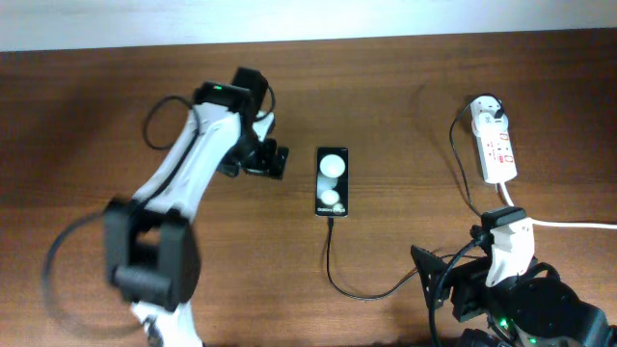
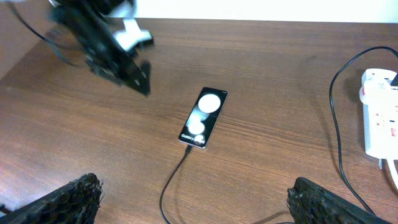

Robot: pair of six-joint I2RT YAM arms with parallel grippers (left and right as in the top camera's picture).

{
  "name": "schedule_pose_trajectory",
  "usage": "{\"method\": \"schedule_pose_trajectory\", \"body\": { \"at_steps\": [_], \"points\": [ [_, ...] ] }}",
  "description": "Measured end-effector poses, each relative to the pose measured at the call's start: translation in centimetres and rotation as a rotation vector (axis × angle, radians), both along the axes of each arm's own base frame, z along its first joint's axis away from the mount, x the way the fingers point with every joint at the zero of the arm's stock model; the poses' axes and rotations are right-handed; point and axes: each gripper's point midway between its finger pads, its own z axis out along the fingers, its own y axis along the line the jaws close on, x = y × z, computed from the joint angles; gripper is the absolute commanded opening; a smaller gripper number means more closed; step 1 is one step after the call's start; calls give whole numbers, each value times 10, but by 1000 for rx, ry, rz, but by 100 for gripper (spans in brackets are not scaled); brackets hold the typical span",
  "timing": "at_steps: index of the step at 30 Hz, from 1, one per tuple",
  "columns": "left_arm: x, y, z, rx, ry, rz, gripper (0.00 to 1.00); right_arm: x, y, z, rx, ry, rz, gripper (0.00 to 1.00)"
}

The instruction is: Plug charger to phone and switch on socket

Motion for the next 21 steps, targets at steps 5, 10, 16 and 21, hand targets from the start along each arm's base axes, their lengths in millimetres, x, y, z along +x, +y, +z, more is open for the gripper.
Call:
{"method": "schedule_pose_trajectory", "body": {
  "at_steps": [5, 10, 16, 21],
  "points": [
    [-25, 14, 146, -81, -388, 10, 99, 0, 0, 0, 0, 0, 0, 99],
    [-97, 51, 219, -90, -673, 48, 99, 0, 0, 0, 1, 0, 0, 99],
    [-185, 85, 208, -148, -967, 89, 99, 6, 6, 0, -6, 2, -3, 99],
    [-227, 100, 149, -67, -756, 76, 99, 16, 20, -9, -50, 36, -2, 99]
  ]
}}
